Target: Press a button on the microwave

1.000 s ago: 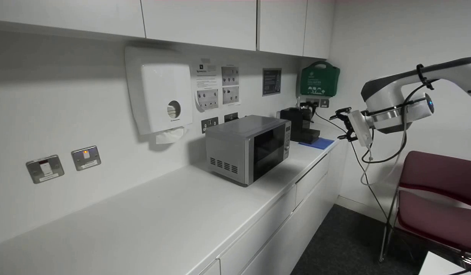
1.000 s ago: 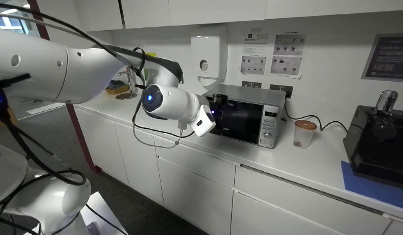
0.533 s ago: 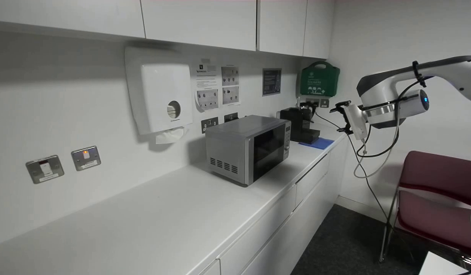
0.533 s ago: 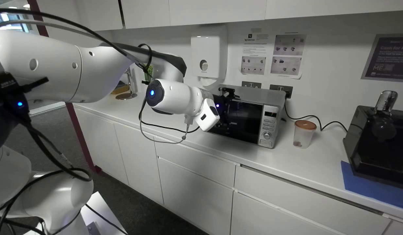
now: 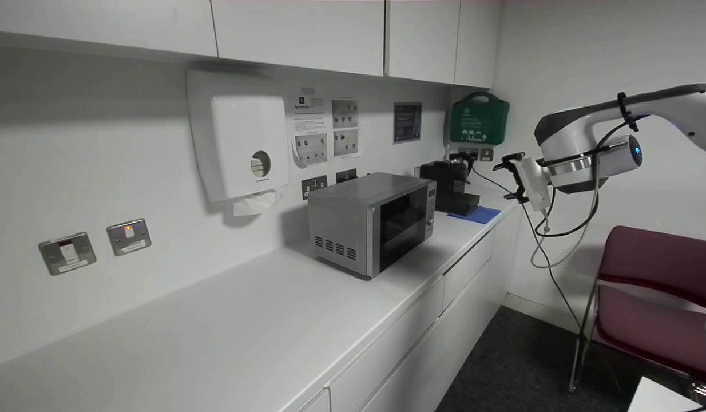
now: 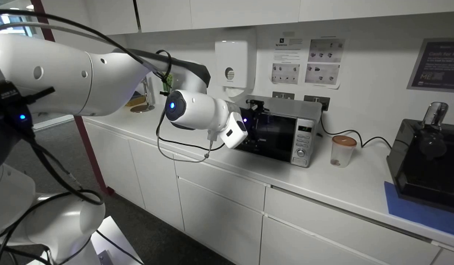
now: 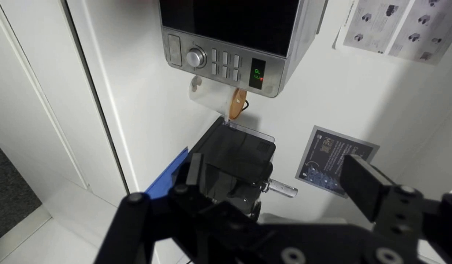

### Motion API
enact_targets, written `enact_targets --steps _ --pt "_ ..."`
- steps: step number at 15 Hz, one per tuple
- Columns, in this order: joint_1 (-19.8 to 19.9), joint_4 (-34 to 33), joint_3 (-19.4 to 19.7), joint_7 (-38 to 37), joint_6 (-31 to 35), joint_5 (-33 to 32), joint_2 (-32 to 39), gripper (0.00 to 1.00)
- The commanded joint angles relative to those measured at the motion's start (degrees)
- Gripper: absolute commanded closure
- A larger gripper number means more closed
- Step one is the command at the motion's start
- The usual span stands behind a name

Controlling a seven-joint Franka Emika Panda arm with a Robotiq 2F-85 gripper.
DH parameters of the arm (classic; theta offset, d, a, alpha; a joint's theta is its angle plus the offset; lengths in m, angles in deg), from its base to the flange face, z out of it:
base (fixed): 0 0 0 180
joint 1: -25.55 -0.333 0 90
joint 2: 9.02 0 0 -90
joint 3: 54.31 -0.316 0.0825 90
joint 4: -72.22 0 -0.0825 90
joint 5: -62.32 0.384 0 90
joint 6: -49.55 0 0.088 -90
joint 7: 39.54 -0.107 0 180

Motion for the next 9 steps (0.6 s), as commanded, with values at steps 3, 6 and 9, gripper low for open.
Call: enact_targets --steps 3,6,9 --pt "1.3 0.4 8.3 -2.1 -23.0 -2.5 1.7 0.00" --pt "2.8 -3.0 15.2 -7.7 -37.8 -9.0 5.7 0.00" --pt "0.6 -7.8 22.7 -8.6 -46.2 -12.2 6.8 0.00"
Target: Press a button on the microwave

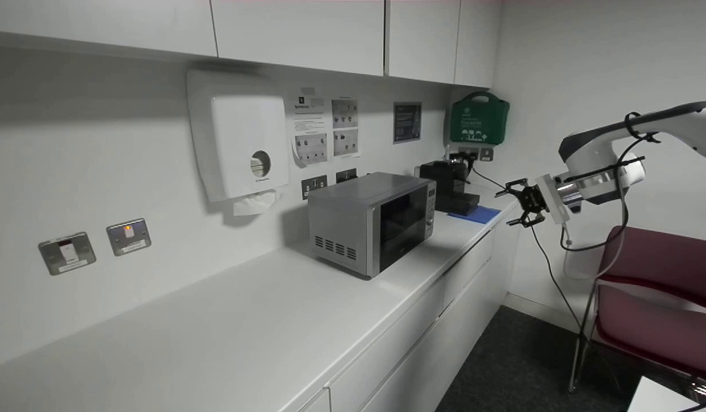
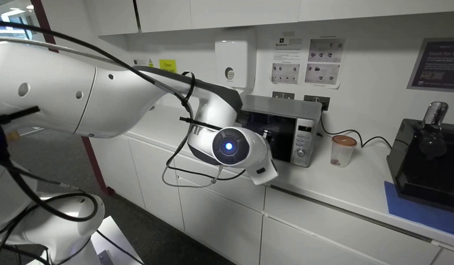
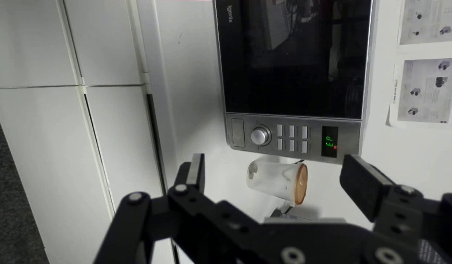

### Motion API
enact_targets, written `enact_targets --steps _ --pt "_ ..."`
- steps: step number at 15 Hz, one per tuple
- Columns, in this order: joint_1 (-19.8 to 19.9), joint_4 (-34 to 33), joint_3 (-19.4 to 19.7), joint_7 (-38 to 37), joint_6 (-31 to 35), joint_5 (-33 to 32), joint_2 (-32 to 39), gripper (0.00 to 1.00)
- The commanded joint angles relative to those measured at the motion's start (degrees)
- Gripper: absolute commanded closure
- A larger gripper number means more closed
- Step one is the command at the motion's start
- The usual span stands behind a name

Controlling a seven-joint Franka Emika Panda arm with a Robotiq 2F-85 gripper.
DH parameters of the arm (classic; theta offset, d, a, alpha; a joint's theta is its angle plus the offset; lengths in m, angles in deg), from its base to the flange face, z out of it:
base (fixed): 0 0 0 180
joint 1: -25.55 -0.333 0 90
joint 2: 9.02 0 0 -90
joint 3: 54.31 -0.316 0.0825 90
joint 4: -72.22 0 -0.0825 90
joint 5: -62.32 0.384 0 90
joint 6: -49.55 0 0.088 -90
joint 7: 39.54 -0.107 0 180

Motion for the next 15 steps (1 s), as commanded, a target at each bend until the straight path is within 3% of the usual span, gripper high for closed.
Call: enact_targets --steps 1,7,11,13,14,15 --pt "-3.6 -7.2 8.1 -1.7 -7.4 -1.8 2.5 0.00" --pt "-15.3 -13.2 18.1 0.1 0.3 2.0 -0.3 0.00" --pt "-22.1 -14.4 21.7 0.2 5.2 1.7 -1.8 0.00" --pt "-23.9 -14.1 23.0 -0.4 5.2 0.5 -1.2 0.00" --pt "-20.3 -12.1 20.0 -1.4 5.0 -1.2 -1.3 0.00" --pt "-21.0 -12.0 20.4 -1.4 5.1 -1.3 -1.4 0.00"
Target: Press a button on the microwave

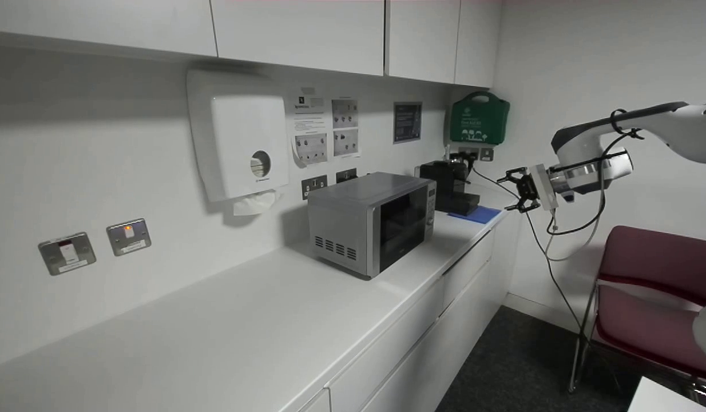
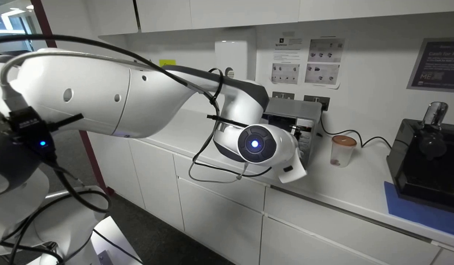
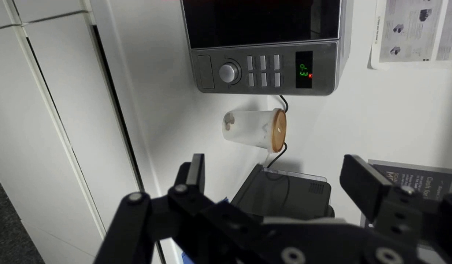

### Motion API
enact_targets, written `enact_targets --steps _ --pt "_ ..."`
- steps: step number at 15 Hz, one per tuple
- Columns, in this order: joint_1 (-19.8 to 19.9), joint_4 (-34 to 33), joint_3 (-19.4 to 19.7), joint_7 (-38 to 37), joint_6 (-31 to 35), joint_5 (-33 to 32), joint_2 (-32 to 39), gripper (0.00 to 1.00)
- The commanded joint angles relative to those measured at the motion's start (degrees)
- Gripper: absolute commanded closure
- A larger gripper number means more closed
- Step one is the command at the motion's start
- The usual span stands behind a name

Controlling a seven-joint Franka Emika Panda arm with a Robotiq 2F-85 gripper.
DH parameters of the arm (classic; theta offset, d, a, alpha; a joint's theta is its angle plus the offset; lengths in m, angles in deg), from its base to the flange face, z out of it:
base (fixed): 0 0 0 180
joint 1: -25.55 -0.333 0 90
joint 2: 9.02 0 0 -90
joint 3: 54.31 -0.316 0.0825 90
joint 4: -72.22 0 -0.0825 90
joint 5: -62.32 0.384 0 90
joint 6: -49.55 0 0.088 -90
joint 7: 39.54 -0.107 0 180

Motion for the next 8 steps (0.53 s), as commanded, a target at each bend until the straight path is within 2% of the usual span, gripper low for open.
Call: enact_targets --steps 1,8 --pt "0.6 0.5 -1.1 -1.3 1.0 -2.1 -1.2 0.00" --pt "0.4 0.4 -0.8 -1.3 1.0 -2.1 -1.3 0.00"
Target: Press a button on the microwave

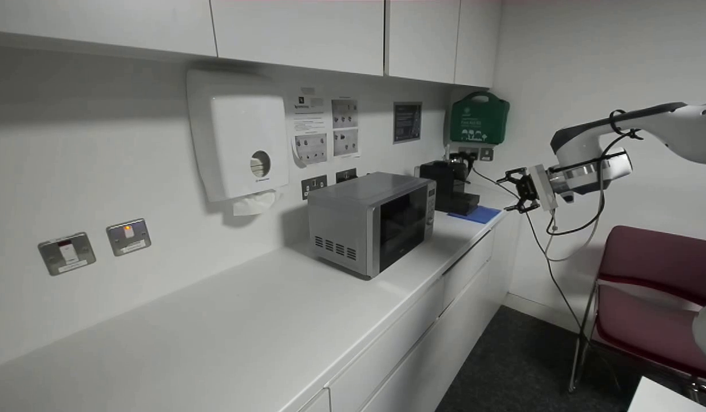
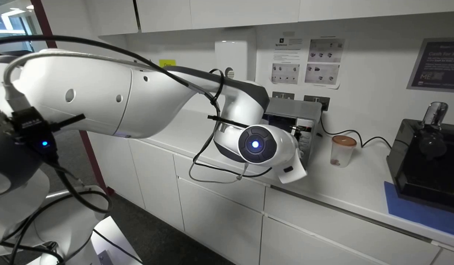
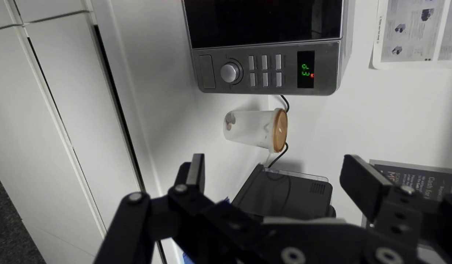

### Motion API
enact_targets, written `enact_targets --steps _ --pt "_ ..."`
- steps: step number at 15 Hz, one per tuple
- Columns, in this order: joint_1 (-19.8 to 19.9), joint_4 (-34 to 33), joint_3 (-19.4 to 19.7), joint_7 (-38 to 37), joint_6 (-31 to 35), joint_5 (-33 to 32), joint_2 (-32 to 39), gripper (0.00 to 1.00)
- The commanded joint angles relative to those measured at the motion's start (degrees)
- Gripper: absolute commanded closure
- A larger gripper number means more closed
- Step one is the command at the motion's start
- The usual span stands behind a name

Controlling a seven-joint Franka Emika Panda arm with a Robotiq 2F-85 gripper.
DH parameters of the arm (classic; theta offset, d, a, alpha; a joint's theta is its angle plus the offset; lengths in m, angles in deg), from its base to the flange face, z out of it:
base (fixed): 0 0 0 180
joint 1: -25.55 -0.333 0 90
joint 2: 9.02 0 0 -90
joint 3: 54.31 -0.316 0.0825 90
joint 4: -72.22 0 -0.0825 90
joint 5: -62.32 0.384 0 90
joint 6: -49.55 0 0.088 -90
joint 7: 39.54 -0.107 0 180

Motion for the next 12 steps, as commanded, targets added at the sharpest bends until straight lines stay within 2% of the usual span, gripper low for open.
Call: enact_targets --steps 1,7,9,12 --pt "1.0 0.5 -1.4 -1.3 1.0 -2.1 -1.3 0.00" --pt "1.0 0.5 -1.4 -1.3 1.0 -2.1 -1.3 0.00" --pt "-1.5 1.4 0.5 -0.2 2.0 -3.5 -3.1 0.00" --pt "-7.6 1.9 3.1 2.4 10.5 -2.1 -9.4 0.00"
